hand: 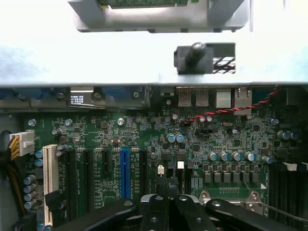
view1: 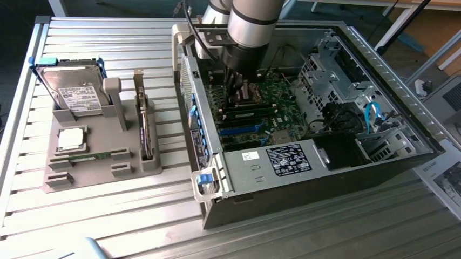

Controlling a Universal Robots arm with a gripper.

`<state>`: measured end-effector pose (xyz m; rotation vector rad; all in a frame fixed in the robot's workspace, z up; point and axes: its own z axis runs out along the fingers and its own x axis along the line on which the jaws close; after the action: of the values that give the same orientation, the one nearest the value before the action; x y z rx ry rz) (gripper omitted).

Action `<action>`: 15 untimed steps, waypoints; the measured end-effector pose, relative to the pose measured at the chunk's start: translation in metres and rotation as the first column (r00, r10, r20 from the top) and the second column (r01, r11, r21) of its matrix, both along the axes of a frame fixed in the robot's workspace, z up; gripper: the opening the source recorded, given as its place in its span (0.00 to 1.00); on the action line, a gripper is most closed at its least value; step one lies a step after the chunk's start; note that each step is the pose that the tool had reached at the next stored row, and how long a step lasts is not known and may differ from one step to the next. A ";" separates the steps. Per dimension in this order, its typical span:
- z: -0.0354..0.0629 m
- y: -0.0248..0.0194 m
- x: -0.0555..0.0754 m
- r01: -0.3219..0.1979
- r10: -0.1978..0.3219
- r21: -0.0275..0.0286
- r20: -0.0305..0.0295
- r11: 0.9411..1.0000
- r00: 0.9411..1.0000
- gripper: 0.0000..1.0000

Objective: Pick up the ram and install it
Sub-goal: 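Press down the ram until it locks into place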

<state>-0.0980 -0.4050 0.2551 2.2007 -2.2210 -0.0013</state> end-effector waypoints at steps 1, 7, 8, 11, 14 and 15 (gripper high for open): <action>0.0025 0.0000 0.000 0.000 0.000 0.000 -0.002 1.000 1.000 0.11; 0.0100 0.0000 0.000 0.000 0.000 0.000 -0.006 1.000 1.000 0.11; 0.0100 0.0000 0.000 0.000 0.000 0.000 -0.006 1.000 1.000 0.11; 0.0101 -0.0005 0.001 0.000 0.000 0.000 -0.006 1.000 1.000 0.11; 0.0100 -0.0030 0.005 0.000 0.000 0.000 -0.006 1.000 1.000 0.11; 0.0100 -0.0040 0.007 0.000 0.000 0.000 -0.007 1.000 1.000 0.11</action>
<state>-0.0907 -0.4090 0.2651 2.1974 -2.2177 -0.0085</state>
